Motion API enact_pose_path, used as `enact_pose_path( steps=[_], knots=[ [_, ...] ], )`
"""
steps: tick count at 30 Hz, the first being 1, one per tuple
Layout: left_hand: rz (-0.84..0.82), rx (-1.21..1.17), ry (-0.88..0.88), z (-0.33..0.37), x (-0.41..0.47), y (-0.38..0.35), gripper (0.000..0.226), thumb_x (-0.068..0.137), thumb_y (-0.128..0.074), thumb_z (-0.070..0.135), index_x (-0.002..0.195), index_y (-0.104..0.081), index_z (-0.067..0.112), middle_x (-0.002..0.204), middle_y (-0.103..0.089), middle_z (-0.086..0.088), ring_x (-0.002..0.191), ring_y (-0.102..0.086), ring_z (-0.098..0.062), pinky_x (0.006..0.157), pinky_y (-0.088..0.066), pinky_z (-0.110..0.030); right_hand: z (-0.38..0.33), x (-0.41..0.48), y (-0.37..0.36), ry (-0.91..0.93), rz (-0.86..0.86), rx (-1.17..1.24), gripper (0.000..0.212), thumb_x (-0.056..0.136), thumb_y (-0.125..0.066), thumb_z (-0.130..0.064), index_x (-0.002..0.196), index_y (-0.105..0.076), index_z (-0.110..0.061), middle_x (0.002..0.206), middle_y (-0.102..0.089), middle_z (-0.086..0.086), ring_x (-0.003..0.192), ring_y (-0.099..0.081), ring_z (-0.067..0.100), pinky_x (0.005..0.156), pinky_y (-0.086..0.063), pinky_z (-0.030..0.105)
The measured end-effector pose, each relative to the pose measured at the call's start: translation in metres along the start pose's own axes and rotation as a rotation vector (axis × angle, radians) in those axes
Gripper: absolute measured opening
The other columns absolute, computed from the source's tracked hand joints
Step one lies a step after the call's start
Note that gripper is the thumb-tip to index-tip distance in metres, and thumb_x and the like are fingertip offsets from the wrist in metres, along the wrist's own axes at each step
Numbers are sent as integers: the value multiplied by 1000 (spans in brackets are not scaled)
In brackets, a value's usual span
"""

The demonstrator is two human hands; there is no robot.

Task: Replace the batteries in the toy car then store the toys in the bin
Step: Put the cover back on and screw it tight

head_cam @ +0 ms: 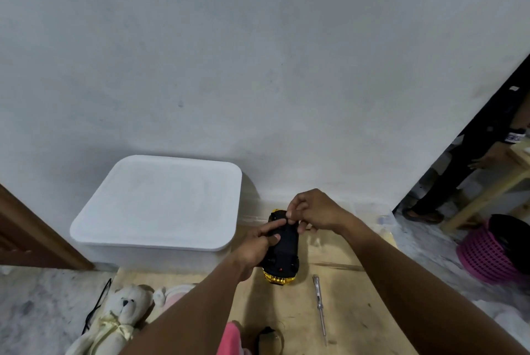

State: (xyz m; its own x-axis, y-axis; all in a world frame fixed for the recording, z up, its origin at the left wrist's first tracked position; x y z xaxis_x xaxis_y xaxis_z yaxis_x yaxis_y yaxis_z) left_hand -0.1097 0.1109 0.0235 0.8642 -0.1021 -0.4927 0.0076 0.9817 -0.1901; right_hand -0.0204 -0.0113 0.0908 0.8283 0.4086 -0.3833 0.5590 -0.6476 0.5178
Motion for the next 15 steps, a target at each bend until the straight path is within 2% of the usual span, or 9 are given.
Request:
enact_pose_path(
  steps=[3, 7, 11, 15],
  knots=[
    [26, -10, 8, -2, 0, 4, 41, 101, -47, 7, 127, -64, 35, 125, -67, -1, 96, -67, -16, 60, -55, -23, 4, -6, 9, -20, -37, 196, 18, 88, -72, -12, 103, -67, -4, 93, -77, 11, 69, -72, 23, 54, -46, 28],
    [68, -8, -10, 0, 0, 7, 41, 100, -46, 4, 122, -66, 33, 123, -65, -2, 93, -65, -18, 63, -56, -29, 7, -12, 12, -18, -61, 250, 17, 94, -64, -11, 108, -66, -4, 98, -77, 8, 62, -68, 20, 52, -46, 26],
    [50, 16, -29, 4, -1, 3, 47, 100, -43, -1, 128, -63, 32, 124, -64, 1, 95, -64, -14, 55, -54, -21, 18, -13, 6, 8, -43, 226, 10, 91, -70, -16, 99, -73, -12, 88, -71, 3, 57, -56, 14, 49, -46, 25],
    [46, 30, -42, 6, 0, 0, 48, 99, -44, -1, 126, -64, 34, 123, -65, 3, 95, -65, -13, 56, -54, -20, 25, -12, 0, 60, 93, 142, 3, 88, -73, -17, 88, -76, -18, 102, -67, 1, 77, -62, 16, 60, -51, 32]
  ],
)
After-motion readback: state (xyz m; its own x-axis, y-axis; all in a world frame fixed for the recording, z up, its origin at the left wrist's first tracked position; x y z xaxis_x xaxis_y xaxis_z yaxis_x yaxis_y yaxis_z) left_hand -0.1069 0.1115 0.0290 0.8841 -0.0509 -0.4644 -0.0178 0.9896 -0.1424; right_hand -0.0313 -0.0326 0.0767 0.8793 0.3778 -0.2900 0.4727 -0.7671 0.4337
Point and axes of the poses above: each hand's wrist, its own x-axis towards the middle knuckle, its own y-axis out of the back of the hand, z = x × y, the point moved 8 cm from there along x, towards the middle knuckle
